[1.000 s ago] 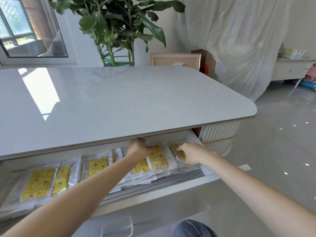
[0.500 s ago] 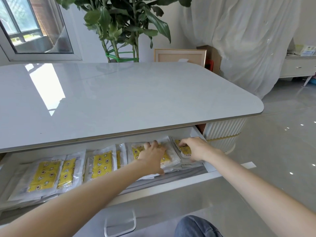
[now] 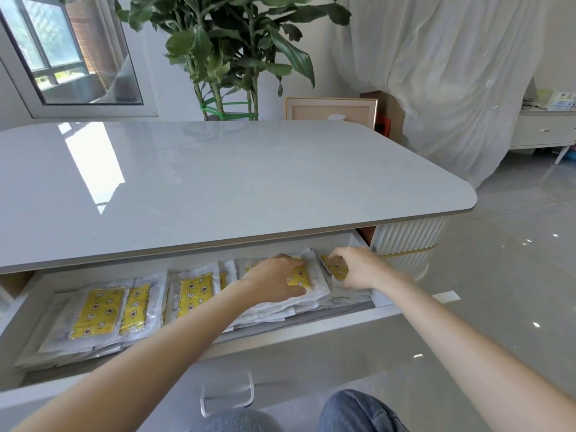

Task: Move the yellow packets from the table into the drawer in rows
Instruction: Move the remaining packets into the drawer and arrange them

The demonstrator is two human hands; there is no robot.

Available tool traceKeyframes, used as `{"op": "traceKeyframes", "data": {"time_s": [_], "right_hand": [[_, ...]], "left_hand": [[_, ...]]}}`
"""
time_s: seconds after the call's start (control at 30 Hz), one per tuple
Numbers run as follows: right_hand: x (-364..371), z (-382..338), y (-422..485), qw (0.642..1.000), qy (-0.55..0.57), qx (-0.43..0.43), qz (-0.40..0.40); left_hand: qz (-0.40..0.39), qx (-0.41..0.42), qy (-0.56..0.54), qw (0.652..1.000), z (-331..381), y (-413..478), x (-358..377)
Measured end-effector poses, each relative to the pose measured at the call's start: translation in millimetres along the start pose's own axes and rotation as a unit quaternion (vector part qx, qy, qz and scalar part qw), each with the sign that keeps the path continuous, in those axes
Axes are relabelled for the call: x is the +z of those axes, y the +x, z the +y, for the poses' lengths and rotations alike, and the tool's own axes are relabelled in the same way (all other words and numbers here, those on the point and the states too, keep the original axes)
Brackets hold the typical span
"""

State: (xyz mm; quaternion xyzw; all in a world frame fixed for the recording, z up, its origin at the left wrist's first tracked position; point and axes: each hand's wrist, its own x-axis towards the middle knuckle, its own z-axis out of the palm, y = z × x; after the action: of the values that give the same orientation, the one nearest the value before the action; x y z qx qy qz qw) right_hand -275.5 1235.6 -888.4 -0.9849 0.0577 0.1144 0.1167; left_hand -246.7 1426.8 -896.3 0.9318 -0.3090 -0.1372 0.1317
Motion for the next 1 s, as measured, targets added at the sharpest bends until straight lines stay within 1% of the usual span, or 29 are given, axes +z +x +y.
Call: {"op": "traceKeyframes", "data": {"time_s": [0.13, 0.23, 0.37, 0.43, 0.5, 0.57, 0.63, 0.7, 0.77, 0.87, 1.0], "right_hand": [[-10, -20, -31, 0.996, 0.069, -0.017, 0.045], [-9, -44, -63, 0.987, 0.102, -0.056, 0.108], [7, -76, -96, 0.961, 0.148, -0.111, 0.206], [23, -85, -102, 0.945, 0.171, -0.139, 0.241], [39, -90, -105, 0.934, 0.169, -0.163, 0.269], [51, -91, -105, 0.918, 0.107, -0.204, 0.322], [58, -90, -104, 0.895, 0.047, -0.253, 0.364], [59, -85, -99, 0.878, 0.012, -0.286, 0.384], [57, -80, -94, 0.869, -0.018, -0.308, 0.387], [55, -75, -80, 0.866, -0.068, -0.325, 0.375], [48, -79, -58, 0.883, -0.093, -0.293, 0.356]], "left_hand": [[0.047, -0.017, 0.005, 0.999, 2, -46, -13], [0.121, -0.045, -0.01, 0.992, -2, -87, -20], [0.23, -0.079, 0.009, 0.97, -13, -136, -26], [0.282, -0.091, 0.024, 0.955, -22, -157, -23], [0.317, -0.094, 0.051, 0.942, -33, -175, -13], [0.322, -0.072, 0.079, 0.941, -47, -189, -6], [0.295, -0.021, 0.104, 0.95, -63, -200, -3], [0.263, 0.038, 0.159, 0.951, -75, -206, -3], [0.257, 0.073, 0.21, 0.941, -81, -205, -4], [0.271, 0.073, 0.242, 0.929, -86, -196, -7], [0.291, 0.024, 0.256, 0.921, -94, -178, -15]]}}
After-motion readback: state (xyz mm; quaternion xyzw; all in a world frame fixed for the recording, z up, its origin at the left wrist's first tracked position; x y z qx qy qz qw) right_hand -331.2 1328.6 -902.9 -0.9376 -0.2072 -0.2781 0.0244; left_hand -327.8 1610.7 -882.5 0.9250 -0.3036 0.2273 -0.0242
